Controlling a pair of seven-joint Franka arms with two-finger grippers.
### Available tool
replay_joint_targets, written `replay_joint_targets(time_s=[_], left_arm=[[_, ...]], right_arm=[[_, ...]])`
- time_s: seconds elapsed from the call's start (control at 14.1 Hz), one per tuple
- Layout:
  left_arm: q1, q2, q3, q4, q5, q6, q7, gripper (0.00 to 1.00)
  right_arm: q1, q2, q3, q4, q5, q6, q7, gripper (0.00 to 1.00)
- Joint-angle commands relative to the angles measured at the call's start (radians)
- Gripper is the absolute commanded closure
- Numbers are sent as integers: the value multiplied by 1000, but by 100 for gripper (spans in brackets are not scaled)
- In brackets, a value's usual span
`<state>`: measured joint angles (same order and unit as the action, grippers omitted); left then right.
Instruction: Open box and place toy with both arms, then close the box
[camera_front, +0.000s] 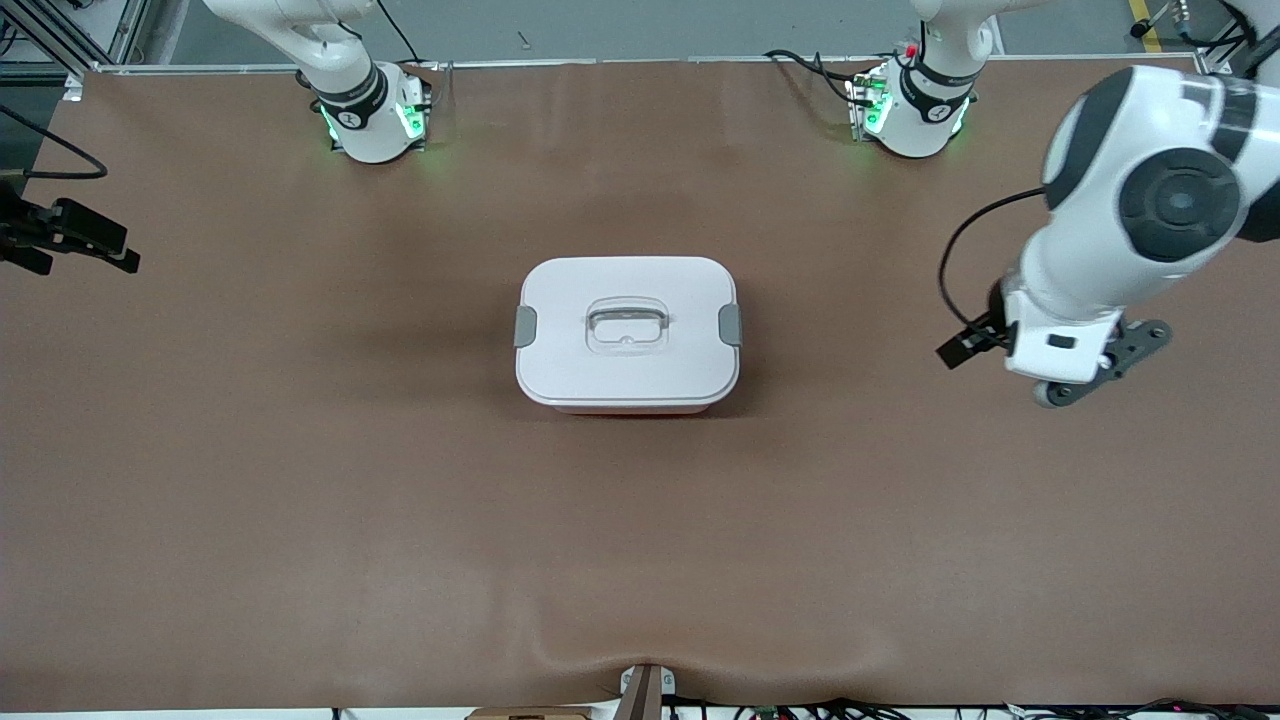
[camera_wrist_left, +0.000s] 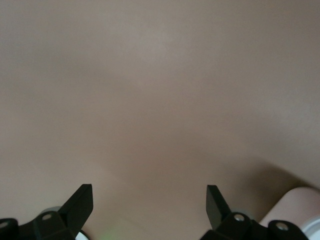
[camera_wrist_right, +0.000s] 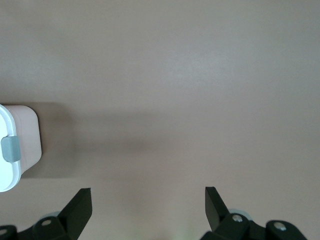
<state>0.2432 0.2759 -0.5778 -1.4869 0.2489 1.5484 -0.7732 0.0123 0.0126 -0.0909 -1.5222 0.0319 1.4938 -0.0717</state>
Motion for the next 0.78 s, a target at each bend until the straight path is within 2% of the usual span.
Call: replay_joint_targets(time_s=[0.0,0.07,0.21,0.43,0.5,0.71], left_arm=[[-68,-95,117,-15,-14,-24,197,0],[-132,-125,210,-21,-52,-40,253,0],[-171,-184,314,-35,-156,-70,378,0],[-301,-247,478,-50,-171,-86,507,0],[-315,-265,504,-52,-174,-99,562,0],[-321,-343,510,-99,-192,-102,591,0]], right_arm=[[0,-5,-3,14,17,-15,7,0],[1,-5,-1,16,17,-15,9,0],[3,-5,-1,14,17,-15,9,0],[3,-5,-1,14,17,-15,9,0],[5,-5,-1,14,17,-17,10,0],[6,-5,0,14,17,-20,12,0]])
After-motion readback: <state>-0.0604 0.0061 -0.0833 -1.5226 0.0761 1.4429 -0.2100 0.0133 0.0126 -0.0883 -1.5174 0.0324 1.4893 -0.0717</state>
